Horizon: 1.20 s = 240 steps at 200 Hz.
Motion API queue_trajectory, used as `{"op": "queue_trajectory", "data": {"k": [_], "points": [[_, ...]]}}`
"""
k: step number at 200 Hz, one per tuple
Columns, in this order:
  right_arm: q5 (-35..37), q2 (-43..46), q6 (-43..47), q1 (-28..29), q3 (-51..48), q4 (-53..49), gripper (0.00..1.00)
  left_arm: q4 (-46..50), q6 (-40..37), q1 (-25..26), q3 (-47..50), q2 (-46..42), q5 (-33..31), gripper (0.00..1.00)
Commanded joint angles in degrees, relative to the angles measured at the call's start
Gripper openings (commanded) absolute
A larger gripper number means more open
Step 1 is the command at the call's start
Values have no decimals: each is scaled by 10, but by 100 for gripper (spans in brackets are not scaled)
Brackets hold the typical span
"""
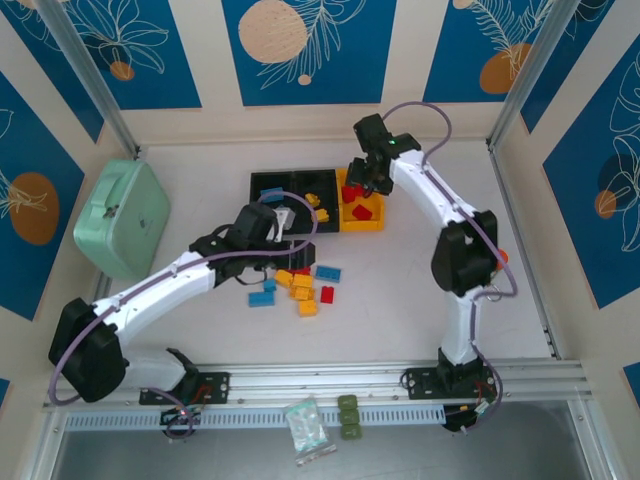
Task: Sort the legos into containers by color
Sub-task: Place the lego in the container, then pick up the lego from the middle-left of the table.
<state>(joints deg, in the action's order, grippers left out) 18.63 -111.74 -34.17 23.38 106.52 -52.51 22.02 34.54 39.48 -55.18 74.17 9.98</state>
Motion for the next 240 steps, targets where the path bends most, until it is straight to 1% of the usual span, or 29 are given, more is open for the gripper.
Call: {"op": "queue_trajectory", "data": {"k": [1,11,26,49,63,88,114,122,139,151,170,189,240], "points": [[-26,86,6,18,-100,57,62,60,3,-8,22,-29,-39,77],[-38,120,6,26,-145,72,62,73,4,-8,29,-42,-49,77],[-36,168,-2,40,-213,88,62,95,7,-8,38,-56,-61,77],[-43,232,-13,60,-291,103,63,131,15,-9,47,-71,-83,77],[-65,269,-10,78,-339,119,63,162,22,-9,49,-72,-109,77],[-113,344,-5,121,-433,177,65,203,28,-9,59,-70,-146,78],[-178,420,-14,153,-519,235,66,201,36,-8,86,-75,-160,80],[-193,441,-14,161,-542,249,68,201,37,-9,92,-73,-166,81],[-265,472,-12,168,-587,275,69,194,39,-9,102,-65,-169,82],[-291,488,-15,180,-615,292,69,183,41,-9,108,-57,-166,83],[-281,503,-26,206,-644,294,69,167,44,-9,116,-41,-170,84],[-269,509,-41,218,-661,294,69,151,44,-8,122,-22,-167,85],[-253,505,-46,223,-666,300,69,115,43,-6,119,39,-167,86]]}}
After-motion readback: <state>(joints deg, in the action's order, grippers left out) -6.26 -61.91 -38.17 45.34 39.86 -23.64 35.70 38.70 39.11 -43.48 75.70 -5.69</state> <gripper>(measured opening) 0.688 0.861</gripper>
